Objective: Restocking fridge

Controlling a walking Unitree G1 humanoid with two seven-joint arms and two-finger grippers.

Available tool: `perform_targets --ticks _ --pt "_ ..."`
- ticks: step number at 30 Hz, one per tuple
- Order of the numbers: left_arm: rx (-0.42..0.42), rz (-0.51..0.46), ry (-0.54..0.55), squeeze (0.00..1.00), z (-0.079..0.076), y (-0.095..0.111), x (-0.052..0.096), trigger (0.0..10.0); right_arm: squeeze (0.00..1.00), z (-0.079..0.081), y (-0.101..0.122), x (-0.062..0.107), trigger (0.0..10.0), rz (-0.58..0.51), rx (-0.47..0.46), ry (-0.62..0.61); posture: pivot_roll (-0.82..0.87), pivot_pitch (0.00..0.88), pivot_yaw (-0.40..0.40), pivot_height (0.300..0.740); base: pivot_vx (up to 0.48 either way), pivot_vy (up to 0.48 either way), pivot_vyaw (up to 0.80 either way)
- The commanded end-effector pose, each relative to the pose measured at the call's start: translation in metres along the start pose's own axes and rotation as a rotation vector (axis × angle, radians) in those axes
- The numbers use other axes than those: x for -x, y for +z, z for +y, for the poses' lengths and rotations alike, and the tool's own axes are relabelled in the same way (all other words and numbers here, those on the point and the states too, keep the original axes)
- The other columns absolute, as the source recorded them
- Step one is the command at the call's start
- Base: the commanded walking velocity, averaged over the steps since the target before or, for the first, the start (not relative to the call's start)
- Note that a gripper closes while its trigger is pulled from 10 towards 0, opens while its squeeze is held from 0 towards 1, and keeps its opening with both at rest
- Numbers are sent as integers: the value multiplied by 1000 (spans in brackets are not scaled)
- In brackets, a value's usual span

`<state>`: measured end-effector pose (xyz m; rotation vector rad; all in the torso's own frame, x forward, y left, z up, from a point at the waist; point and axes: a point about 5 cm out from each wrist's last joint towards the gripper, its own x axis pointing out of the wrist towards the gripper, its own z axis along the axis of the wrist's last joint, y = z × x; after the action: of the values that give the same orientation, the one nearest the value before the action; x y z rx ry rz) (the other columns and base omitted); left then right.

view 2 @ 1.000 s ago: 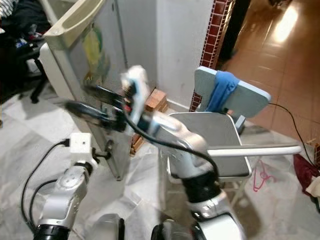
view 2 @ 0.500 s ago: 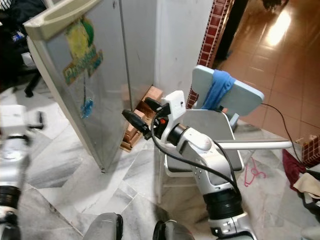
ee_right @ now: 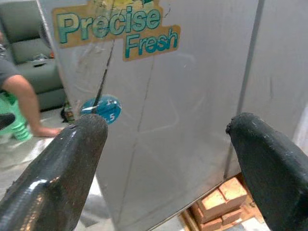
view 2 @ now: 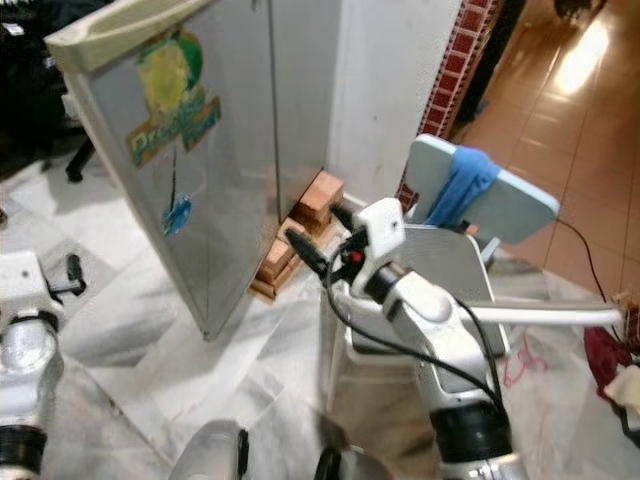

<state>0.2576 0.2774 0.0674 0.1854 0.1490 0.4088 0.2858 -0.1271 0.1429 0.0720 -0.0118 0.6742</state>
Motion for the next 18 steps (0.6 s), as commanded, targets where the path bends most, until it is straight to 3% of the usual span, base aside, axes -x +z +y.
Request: perform_targets --ticks 1,7,12,18 --pt "-7 -67 -12 0 -5 13 5 10000 0 -7 -2 3 10000 10 16 -18 128 93 1 740 0 480 -800" --pt "8 -112 -16 0 -10 26 21 10000 0 -21 -3 0 10000 -37 -32 -179 147 113 -5 740 0 480 -530" --pt "14 -105 -45 0 -19 23 30 10000 0 -19 -8 -1 10000 -53 -64 -251 143 112 -10 740 0 480 0" --pt "68 -70 -84 0 -44 18 40 10000 0 -10 -9 -12 10000 -80 -100 -300 134 98 -18 740 0 480 0"
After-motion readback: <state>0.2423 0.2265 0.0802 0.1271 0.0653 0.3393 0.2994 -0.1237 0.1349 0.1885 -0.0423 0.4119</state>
